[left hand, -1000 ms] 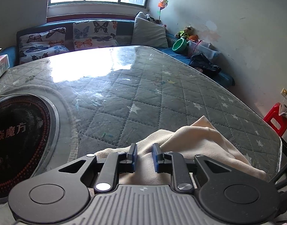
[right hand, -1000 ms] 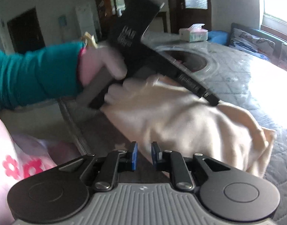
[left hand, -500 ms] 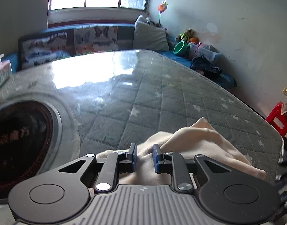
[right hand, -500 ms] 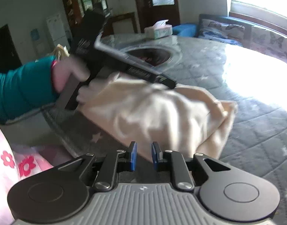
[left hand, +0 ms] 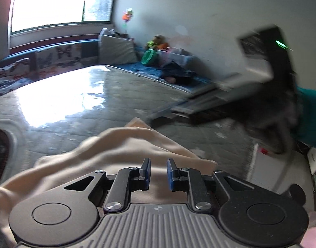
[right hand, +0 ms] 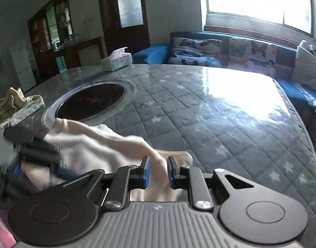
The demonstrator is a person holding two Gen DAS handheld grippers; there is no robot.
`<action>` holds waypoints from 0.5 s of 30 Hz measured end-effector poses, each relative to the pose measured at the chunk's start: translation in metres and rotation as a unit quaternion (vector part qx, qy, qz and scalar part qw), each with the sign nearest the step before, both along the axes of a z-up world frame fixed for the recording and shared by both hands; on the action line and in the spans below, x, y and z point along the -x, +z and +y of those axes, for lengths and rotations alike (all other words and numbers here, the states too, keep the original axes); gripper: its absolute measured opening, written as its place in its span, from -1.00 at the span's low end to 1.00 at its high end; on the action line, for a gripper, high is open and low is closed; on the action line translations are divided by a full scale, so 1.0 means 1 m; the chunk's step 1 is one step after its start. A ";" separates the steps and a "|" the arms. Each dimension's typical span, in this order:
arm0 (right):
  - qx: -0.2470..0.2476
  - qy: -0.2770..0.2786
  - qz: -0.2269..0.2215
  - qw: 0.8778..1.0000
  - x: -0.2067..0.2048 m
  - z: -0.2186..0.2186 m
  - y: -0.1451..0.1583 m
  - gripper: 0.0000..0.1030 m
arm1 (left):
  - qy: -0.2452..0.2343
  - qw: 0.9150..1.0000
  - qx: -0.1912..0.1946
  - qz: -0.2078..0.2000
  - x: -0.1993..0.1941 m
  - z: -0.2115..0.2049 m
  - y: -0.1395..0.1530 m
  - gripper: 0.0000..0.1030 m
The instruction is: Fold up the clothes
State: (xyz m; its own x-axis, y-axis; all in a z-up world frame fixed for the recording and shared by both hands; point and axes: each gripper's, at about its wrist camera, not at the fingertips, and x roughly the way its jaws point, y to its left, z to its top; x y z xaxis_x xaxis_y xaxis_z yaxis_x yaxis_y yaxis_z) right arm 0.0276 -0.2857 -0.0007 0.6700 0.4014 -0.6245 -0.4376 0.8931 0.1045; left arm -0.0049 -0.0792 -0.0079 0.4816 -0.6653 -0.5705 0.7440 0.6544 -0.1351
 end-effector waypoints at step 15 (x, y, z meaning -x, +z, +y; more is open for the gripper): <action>0.026 -0.014 0.001 1.000 -0.022 0.020 -0.024 -0.66 | 0.012 0.999 0.019 0.023 0.006 0.007 -0.008 -0.63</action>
